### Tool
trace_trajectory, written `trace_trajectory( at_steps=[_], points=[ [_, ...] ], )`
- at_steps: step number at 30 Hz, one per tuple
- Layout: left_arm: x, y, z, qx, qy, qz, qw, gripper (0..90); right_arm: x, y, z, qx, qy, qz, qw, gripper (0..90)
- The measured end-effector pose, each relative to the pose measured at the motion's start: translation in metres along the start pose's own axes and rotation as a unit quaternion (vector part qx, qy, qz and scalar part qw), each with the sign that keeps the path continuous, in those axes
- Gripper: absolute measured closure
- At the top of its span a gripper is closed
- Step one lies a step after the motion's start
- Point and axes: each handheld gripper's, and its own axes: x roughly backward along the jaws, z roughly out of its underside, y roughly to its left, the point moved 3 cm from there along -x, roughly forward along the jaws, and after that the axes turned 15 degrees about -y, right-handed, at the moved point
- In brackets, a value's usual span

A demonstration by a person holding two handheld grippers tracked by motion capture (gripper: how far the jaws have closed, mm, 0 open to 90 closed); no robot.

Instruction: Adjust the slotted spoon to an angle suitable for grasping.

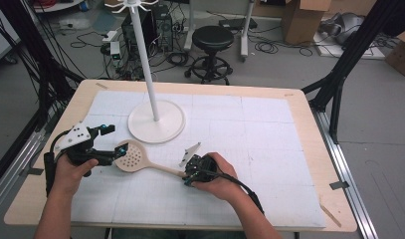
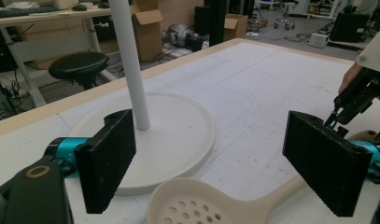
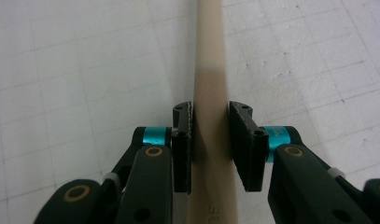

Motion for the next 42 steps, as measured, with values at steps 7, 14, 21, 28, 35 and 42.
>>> trace_trajectory(
  at_steps=[7,14,21,28,35,42],
  points=[
    [0.0,-0.001,0.001,-0.001,0.005,0.001,1.0,17.9,0.026,0.003,0.01,-0.02,-0.023,0.01,0.9995,64.7],
    [0.001,0.0,0.003,-0.001,0.009,-0.001,1.0,17.9,0.047,0.006,0.034,-0.037,-0.03,0.036,0.9982,64.7],
    [0.0,-0.002,0.003,-0.003,0.009,0.003,1.0,17.9,0.049,0.0,0.049,-0.047,-0.028,0.049,0.9973,64.7],
    [0.0,-0.001,0.002,-0.002,0.008,0.003,1.0,17.9,0.054,-0.019,0.052,-0.077,-0.034,0.079,0.9933,64.7],
    [0.001,-0.001,0.002,-0.001,0.005,0.001,1.0,17.9,0.051,-0.03,0.048,-0.069,-0.023,0.071,0.9948,65.1],
    [0.001,-0.001,0.002,-0.002,0.005,0.002,1.0,17.9,0.04,-0.029,0.036,-0.039,-0.016,0.048,0.998,67.6]
  ],
)
